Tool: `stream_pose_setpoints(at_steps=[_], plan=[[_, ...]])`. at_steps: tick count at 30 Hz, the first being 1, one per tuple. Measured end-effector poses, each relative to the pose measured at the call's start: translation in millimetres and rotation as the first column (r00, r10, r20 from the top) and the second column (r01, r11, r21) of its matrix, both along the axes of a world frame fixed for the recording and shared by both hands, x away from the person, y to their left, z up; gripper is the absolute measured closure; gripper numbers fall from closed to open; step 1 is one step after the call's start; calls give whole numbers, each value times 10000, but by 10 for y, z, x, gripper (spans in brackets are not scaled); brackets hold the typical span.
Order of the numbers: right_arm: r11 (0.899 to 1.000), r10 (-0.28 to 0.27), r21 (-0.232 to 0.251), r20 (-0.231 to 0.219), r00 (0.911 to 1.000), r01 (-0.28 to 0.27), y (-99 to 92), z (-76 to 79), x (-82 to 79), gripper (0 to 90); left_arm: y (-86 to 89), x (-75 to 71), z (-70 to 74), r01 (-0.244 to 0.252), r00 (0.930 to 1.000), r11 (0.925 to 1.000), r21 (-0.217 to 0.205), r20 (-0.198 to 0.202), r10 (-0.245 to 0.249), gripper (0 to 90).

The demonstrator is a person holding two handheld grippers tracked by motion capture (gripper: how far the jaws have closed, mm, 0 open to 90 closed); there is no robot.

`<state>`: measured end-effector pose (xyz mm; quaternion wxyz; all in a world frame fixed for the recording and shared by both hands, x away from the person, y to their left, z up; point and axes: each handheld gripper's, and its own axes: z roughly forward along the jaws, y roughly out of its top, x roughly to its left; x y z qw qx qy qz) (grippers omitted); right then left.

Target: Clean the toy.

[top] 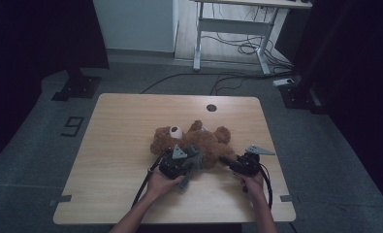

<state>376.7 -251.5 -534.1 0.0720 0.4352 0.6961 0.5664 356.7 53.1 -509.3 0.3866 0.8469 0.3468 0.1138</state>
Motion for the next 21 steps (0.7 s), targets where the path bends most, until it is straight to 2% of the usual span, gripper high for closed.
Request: stream_pose_setpoints(at_steps=[7, 11, 13, 16, 19, 21], plan=[[10000, -11, 32, 46, 10000, 11, -3, -6, 9, 574, 147, -58, -138, 54, 9984, 10000, -72, -567, -58, 722], [10000, -32, 61, 53, 10000, 31, -6, -11, 13, 574, 216, -98, -240, 50, 9962, 10000, 82, -872, -42, 721], [10000, -45, 73, 42, 10000, 44, -8, -11, 13, 574, 259, -113, -258, 10, 9958, 9999, -117, -916, -21, 721], [9999, -67, 102, 34, 10000, 67, -7, -15, 16, 574, 292, -149, -203, 52, 9974, 9993, -367, -722, -79, 721], [9999, -114, 100, 83, 9999, 113, -5, -11, 13, 574, 314, -185, -74, 159, 9989, 9975, -687, -428, -188, 720], [9999, -117, 97, 90, 9999, 116, -6, -7, 11, 574, 333, -187, 63, 253, 9996, 9945, -1019, -82, -263, 719]])
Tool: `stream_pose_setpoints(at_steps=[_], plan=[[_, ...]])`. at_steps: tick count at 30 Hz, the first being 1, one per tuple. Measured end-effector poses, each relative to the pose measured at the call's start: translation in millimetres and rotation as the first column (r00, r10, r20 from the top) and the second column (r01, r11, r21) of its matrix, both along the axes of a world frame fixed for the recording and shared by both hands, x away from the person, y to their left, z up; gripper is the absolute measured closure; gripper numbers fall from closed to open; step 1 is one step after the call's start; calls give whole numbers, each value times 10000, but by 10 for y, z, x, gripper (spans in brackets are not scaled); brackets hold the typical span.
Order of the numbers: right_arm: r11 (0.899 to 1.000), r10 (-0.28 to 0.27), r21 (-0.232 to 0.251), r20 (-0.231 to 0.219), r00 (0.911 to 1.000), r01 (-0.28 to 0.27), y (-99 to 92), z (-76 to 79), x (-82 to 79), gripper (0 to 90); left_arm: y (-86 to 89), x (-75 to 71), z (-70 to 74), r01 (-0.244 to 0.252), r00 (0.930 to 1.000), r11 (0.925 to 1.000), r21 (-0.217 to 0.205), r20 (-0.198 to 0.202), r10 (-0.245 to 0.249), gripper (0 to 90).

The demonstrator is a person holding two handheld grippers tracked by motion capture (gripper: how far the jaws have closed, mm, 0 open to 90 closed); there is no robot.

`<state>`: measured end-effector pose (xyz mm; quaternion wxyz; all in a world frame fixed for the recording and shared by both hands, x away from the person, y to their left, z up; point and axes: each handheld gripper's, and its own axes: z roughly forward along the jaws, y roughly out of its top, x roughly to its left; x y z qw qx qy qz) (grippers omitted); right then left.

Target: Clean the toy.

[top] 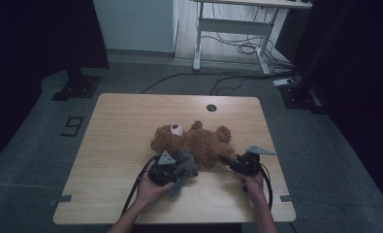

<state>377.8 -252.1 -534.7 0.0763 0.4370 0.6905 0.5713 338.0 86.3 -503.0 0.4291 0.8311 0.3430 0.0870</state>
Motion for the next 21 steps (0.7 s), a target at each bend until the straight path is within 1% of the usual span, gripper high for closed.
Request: stream_pose_setpoints(at_steps=[1, 2, 4, 5, 7, 9, 11, 14, 15, 17, 18, 19, 21], plan=[[10000, -3, 19, -4, 10000, 3, 1, -2, 1, 574, 4, 14, 103, -7, 9996, 9999, -141, 277, 11, 719], [10000, 17, 25, 0, 10000, -17, 1, -8, 5, 574, 0, 35, 193, -41, 9989, 9999, -164, 477, 49, 719], [10000, 44, 20, -48, 10000, -44, 1, -11, 6, 574, -25, 85, 346, -64, 9974, 9996, -265, 719, 83, 718], [10000, 48, 14, -59, 10000, -48, 2, -11, 5, 573, -51, 118, 426, -84, 9961, 9996, -269, 872, 107, 719], [10000, 34, -25, -36, 10000, -34, 6, -10, 0, 573, -118, 194, 562, -142, 9928, 9998, -134, 1189, 157, 719], [9999, 36, -110, -17, 10000, -36, 9, -8, -5, 573, -168, 305, 680, -278, 9903, 9996, -60, 1361, 284, 719], [9998, 46, -189, 30, 10000, -46, 13, -9, -11, 573, -173, 404, 741, -449, 9895, 9990, -14, 1375, 446, 719], [9998, 55, -175, 38, 10000, -54, 13, -29, -19, 573, -100, 599, 780, -1092, 9857, 9940, -91, 1280, 1095, 720], [9999, 46, -161, 33, 10000, -46, 15, -37, -19, 573, -76, 645, 778, -1223, 9849, 9925, -77, 1224, 1223, 720], [9997, 63, -227, 28, 10000, -62, 14, -39, -22, 573, -10, 743, 765, -1576, 9807, 9874, 145, 1197, 1547, 721], [9997, 66, -250, 49, 10000, -65, 17, -38, -24, 573, 27, 782, 752, -1733, 9785, 9847, 162, 1163, 1703, 721], [9995, 84, -298, 85, 9999, -81, 17, -37, -25, 573, 61, 813, 733, -1857, 9773, 9825, 124, 1060, 1834, 721], [9993, 114, -345, 111, 9999, -110, 16, -40, -23, 572, 130, 849, 684, -1999, 9760, 9796, 193, 916, 1974, 721]])
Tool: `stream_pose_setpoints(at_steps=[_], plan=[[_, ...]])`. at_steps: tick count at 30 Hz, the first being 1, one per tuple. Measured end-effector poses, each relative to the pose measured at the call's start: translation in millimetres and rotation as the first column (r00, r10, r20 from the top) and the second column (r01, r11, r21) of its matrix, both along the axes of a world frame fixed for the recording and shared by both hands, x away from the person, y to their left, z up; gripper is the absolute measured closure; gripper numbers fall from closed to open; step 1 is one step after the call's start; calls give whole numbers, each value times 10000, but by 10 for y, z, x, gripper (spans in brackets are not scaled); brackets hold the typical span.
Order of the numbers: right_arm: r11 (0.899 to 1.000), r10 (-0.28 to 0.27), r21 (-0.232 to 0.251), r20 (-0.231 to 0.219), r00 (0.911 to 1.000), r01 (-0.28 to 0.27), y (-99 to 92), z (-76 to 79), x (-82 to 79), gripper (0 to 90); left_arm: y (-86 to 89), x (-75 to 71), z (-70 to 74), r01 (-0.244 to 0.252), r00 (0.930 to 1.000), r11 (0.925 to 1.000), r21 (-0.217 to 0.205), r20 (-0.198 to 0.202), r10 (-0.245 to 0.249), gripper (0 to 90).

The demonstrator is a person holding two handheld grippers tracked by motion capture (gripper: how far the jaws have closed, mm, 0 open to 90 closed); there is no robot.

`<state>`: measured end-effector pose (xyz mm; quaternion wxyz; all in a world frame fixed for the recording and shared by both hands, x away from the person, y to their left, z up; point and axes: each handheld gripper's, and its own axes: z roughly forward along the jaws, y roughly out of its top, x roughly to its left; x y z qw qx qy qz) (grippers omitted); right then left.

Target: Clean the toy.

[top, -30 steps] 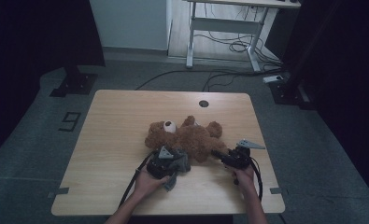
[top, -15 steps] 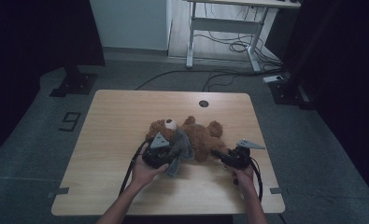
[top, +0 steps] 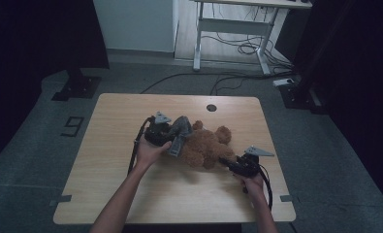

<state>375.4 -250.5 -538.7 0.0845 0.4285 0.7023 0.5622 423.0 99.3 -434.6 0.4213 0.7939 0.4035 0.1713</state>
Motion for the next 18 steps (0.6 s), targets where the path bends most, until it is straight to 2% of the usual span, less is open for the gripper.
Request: stream_pose_setpoints(at_steps=[2, 5, 9, 11, 13, 18], plan=[[10000, 65, -49, -55, 10000, -66, -2, -2, 0, 571, 49, 14, -79, -40, 9998, 10000, 26, -209, 40, 722], [9998, 119, -128, -3, 9999, -119, 6, -4, -6, 568, 146, -2, -190, -83, 9991, 9985, -540, -413, 61, 725], [9990, 245, -369, 92, 9997, -242, 13, 14, -29, 534, 237, -74, -291, 26, 9987, 9963, -855, -497, -69, 732], [9987, 312, -409, 119, 9994, -306, 17, 29, -46, 487, 264, -110, -332, 19, 9987, 9956, -939, -506, -67, 736], [9986, 220, -489, 283, 9994, -206, 20, 67, -77, 429, 268, -144, -363, 64, 9990, 9965, -835, -436, -101, 740], [9998, -99, -173, 706, 9975, 112, -62, 212, -155, 330, 292, -237, -416, 113, 9994, 9959, -895, -316, -141, 743]])
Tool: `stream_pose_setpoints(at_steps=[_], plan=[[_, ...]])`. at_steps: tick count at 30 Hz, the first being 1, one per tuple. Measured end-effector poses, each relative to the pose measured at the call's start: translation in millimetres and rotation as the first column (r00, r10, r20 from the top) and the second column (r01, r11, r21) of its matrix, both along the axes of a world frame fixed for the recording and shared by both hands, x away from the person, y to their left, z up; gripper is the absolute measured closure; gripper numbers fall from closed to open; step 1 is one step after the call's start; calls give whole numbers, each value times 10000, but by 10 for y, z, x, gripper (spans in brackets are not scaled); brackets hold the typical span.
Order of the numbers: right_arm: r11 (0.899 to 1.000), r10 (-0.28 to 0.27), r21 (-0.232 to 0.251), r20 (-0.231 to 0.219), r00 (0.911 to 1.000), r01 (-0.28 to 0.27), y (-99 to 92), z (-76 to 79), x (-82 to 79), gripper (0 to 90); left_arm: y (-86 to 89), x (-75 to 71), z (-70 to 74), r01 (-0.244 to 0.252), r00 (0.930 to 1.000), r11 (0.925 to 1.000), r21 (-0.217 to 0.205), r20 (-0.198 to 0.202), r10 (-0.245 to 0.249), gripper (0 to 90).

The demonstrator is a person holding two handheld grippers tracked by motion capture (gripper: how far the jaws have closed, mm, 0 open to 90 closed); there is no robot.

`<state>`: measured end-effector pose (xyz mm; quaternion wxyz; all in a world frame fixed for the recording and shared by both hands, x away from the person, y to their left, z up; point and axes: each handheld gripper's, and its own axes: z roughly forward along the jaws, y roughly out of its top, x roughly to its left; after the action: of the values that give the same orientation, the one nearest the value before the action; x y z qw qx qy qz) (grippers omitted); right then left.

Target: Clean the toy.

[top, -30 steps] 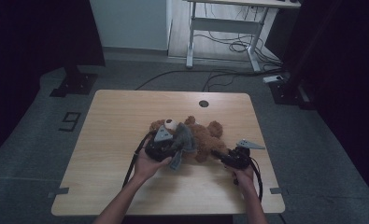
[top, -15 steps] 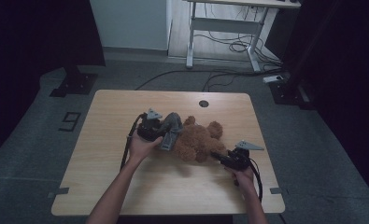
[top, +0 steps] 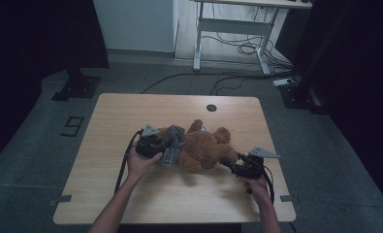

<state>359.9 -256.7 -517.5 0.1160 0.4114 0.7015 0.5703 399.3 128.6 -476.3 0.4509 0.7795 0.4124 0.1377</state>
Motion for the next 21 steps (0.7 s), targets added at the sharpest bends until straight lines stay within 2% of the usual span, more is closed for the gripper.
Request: stream_pose_setpoints(at_steps=[3, 6, 11, 16, 21], plan=[[9998, -176, 35, 68, 9998, 176, -40, 60, -26, 276, 8, -66, -30, 6, 9999, 10000, 63, 109, -7, 744], [9999, 24, 115, 83, 10000, -25, -59, 99, -40, 253, 15, -140, -65, 51, 9998, 9999, 116, 171, -53, 744], [9989, 168, 426, 204, 9997, -177, -83, 190, -94, 225, 47, -226, -120, 125, 9998, 9999, -33, 140, -124, 743], [9997, 84, 219, -173, 9998, -81, -21, 172, -66, 209, 55, -295, -151, 143, 9996, 9998, 108, 224, -145, 742], [9985, 500, -215, -455, 9977, -510, 181, 89, 8, 228, 53, -328, -175, 139, 9997, 9997, 181, 222, -143, 742]])
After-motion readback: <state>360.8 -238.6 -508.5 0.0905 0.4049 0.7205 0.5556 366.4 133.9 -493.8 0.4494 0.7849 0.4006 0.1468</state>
